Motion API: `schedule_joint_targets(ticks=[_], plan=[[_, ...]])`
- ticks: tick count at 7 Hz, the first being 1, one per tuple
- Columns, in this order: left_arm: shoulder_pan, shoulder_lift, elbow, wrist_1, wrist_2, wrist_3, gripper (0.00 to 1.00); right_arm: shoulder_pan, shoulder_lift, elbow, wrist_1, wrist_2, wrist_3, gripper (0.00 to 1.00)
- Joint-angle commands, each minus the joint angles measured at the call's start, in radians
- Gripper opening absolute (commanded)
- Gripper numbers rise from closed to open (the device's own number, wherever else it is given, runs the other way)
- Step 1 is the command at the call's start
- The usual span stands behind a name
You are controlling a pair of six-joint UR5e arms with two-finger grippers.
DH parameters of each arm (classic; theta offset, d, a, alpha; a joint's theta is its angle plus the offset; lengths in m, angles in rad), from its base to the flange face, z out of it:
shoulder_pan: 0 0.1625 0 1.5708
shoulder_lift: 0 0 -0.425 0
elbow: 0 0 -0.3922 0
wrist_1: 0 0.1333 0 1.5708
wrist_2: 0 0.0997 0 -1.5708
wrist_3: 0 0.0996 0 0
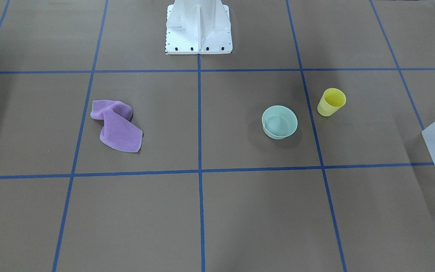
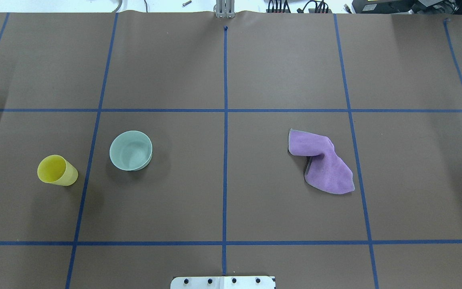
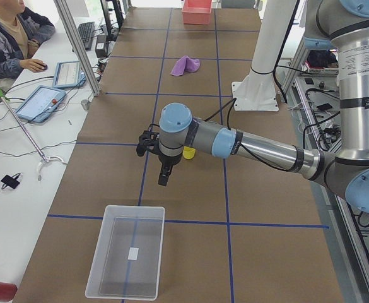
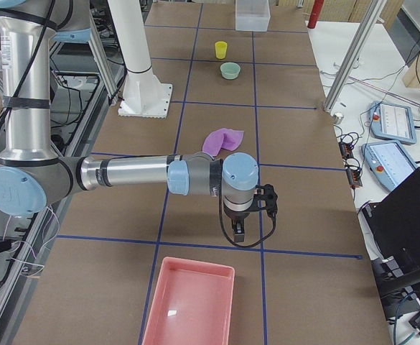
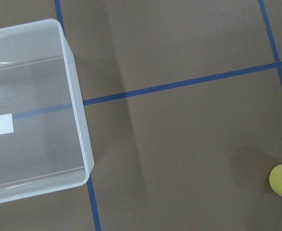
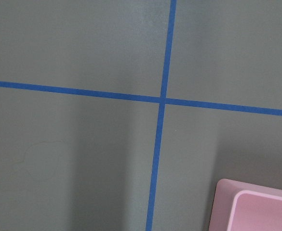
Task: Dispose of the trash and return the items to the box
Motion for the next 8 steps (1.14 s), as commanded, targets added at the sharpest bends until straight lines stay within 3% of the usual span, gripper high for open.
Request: schedule_joint_targets(ticks=[1,3,4,5,6,7,8], plan=[[-0.032,0.014,0.004,-0.007,0.03,-0.008,0.98,-0.016,0.006,0.039,0.002,0.008,0.006,1.0],[-0.024,0.0,0.06,-0.048,0.024,-0.06,1.0,-0.039,0.043,0.03,0.002,-0.004,0.0,1.0],[0.027,-0.058,0.059,-0.054,0.022,-0.274,0.99,-0.1,0.087,-0.005,0.002,-0.017,0.001,1.0],[0.169,-0.101,0.036,-0.055,0.015,-0.43,0.99,-0.116,0.101,-0.007,0.002,-0.018,0.015,1.0],[0.205,-0.113,-0.031,-0.056,0.015,-0.459,0.99,-0.116,0.101,-0.001,0.004,-0.016,0.013,1.0],[0.351,-0.115,-0.13,-0.049,0.063,-0.562,0.99,-0.114,0.095,0.023,0.004,-0.011,0.012,1.0],[0.497,-0.126,-0.158,-0.05,0.181,-0.629,0.99,-0.12,0.084,0.016,0.002,-0.011,0.015,1.0]])
